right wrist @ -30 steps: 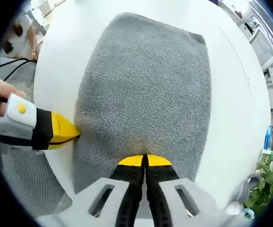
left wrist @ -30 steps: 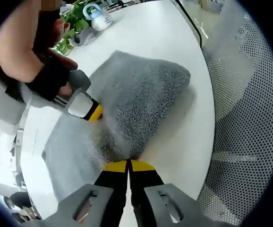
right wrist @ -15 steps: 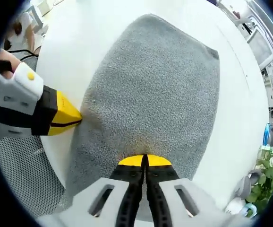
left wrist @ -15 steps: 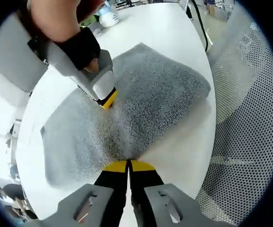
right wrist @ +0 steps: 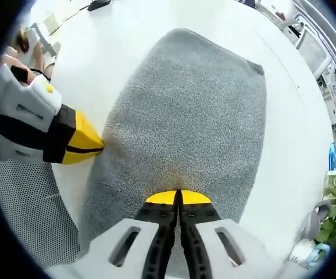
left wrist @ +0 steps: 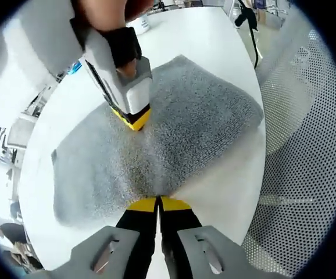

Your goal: Fold the towel on the table until its edges align and the towel forms a compact rectangular stack.

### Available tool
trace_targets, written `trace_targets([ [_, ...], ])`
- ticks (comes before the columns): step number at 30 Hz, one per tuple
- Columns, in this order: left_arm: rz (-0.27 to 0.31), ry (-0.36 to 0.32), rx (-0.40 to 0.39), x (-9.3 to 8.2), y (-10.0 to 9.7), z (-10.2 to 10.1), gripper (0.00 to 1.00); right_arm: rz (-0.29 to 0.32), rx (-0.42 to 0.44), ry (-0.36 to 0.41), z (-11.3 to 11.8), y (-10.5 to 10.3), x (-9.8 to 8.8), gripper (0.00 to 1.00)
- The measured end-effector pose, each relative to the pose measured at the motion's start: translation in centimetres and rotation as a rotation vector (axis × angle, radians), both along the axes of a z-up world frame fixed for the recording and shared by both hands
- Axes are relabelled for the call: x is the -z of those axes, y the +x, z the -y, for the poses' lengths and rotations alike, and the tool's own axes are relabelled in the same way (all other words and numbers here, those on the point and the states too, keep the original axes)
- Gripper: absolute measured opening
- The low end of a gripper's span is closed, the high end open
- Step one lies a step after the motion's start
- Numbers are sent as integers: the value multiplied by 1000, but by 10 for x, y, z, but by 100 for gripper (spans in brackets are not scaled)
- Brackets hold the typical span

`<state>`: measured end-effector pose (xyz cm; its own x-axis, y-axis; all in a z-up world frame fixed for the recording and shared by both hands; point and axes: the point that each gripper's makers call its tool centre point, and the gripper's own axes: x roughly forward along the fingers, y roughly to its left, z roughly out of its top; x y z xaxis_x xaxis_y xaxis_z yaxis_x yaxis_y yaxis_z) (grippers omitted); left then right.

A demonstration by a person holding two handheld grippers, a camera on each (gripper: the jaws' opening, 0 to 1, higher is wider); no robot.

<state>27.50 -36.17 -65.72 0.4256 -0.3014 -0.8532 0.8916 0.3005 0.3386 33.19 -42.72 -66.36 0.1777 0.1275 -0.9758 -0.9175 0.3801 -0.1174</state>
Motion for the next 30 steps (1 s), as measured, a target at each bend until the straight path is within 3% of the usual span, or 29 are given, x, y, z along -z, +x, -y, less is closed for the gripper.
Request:
trace_targets([
  [3,-15,-32,-11,-3,1,1,1,17,6,60,0,1,-1,0],
  [5,-34,-89,-61,-7,3,3,1,28,-19,101,-1,0,-2,0],
  [8,12,-195,-72,-24,12,14,1,22,21,214,-5,-4,-12,0],
  [9,31,-228,-74,-31,14,19,2,27,72,289,-8,-4,-19,0],
  [12,22,-312,-47,-40,10,35,2,102,113,369,-2,4,-35,0],
  [15,-39,-345,-13,-35,-3,51,4,144,101,314,20,6,-35,0],
  [20,-134,-345,24,-18,-20,65,5,114,108,327,37,-1,-25,0],
  [23,-124,-316,39,-12,-20,65,5,85,59,291,41,-10,-13,0],
  [25,-133,-322,-7,-13,-17,62,5,94,14,273,41,-14,-6,0],
  [26,-139,-324,-7,-11,-17,61,5,151,-41,280,37,-11,-6,0],
  [30,-82,-266,75,-8,-18,61,5,154,-19,290,38,-11,-6,0],
])
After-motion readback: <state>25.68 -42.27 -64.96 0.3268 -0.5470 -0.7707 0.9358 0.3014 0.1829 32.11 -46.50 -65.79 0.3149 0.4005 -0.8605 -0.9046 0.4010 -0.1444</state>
